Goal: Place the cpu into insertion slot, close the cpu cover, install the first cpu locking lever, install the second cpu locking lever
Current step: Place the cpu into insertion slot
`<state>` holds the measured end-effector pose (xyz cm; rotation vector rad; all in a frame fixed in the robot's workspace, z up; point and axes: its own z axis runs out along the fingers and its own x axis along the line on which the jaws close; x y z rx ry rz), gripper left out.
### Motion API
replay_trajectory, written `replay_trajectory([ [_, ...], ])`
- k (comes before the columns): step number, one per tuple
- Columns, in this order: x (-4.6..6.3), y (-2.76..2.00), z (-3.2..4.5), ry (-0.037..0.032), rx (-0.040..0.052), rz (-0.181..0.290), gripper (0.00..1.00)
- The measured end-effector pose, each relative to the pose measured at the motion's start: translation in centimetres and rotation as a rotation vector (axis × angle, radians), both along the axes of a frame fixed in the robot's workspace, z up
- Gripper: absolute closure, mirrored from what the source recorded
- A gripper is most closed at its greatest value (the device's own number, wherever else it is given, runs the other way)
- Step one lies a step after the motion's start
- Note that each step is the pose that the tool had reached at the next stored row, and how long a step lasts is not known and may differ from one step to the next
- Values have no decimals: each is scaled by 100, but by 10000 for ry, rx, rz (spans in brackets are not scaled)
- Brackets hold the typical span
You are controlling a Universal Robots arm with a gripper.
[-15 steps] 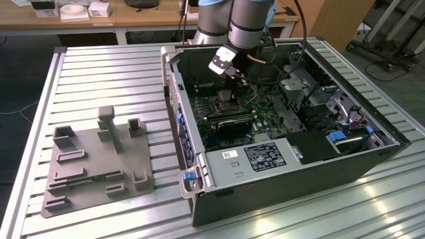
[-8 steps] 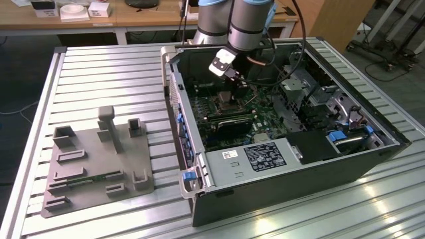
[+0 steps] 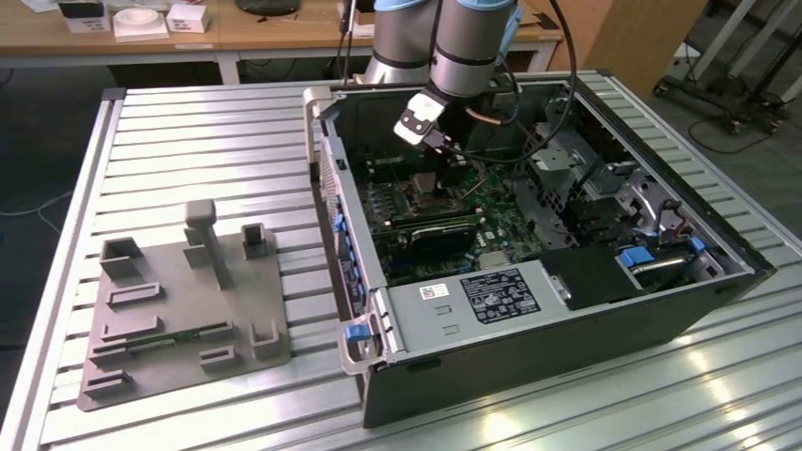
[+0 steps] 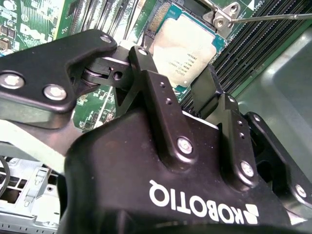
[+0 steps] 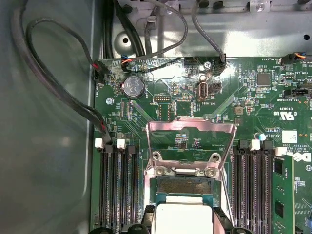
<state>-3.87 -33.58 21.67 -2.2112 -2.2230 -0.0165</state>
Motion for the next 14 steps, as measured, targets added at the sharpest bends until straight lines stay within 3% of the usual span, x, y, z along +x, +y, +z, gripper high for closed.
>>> replay_trajectory([
  [10, -3, 1, -1, -6, -10, -1, 46],
  [14, 6, 3, -38, -6, -9, -1, 46],
])
